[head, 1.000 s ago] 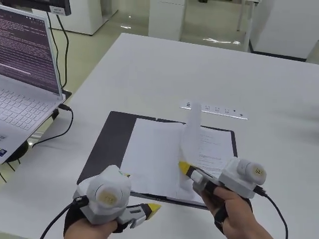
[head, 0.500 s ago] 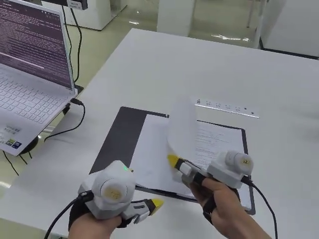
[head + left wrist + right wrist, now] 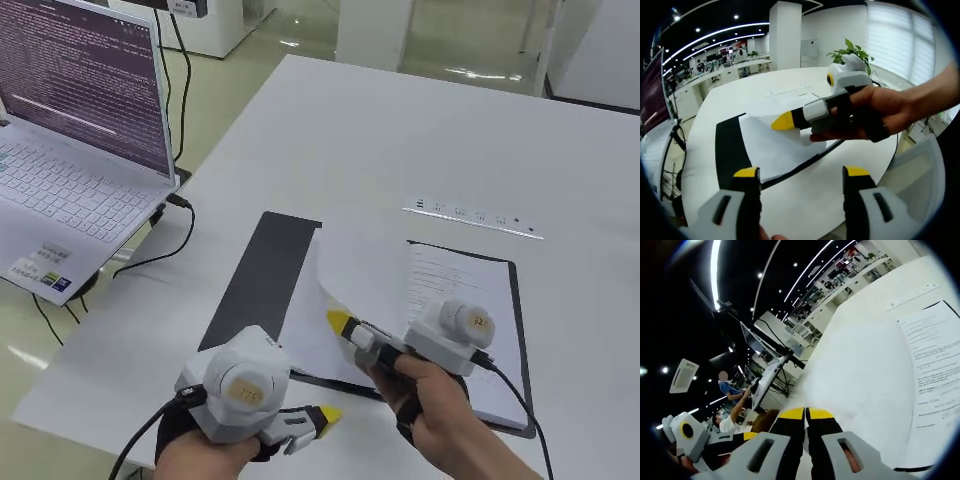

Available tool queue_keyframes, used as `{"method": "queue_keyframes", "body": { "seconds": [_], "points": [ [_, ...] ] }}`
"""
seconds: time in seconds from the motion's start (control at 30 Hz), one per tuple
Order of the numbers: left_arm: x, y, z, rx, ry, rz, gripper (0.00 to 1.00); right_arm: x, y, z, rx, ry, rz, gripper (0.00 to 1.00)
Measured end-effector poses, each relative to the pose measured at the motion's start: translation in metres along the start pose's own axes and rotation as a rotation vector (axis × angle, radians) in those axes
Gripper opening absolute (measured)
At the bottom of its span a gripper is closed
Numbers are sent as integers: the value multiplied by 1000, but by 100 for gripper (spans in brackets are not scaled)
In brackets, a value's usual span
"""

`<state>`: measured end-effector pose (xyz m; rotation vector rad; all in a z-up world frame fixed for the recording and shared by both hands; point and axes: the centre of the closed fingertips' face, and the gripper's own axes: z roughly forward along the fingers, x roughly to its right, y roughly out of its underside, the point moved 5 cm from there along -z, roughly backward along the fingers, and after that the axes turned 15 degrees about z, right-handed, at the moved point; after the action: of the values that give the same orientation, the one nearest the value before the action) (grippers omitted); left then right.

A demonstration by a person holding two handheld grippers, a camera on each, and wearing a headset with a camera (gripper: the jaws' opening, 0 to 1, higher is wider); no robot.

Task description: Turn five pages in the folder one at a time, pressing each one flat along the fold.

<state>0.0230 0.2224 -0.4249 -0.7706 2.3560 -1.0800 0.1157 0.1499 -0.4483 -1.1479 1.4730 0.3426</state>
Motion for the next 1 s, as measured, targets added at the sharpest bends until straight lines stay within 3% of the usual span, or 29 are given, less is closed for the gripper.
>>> {"method": "queue_keyframes", "body": {
  "seconds": [0.4, 1.0],
  "points": [
    [-3, 5, -2, -7, -6, -17, 66, 4, 5, 25, -17, 10, 43, 0],
    [-7, 9, -3, -10, -7, -48, 67, 23, 18, 45, -74, 52, 76, 0]
  ]
}}
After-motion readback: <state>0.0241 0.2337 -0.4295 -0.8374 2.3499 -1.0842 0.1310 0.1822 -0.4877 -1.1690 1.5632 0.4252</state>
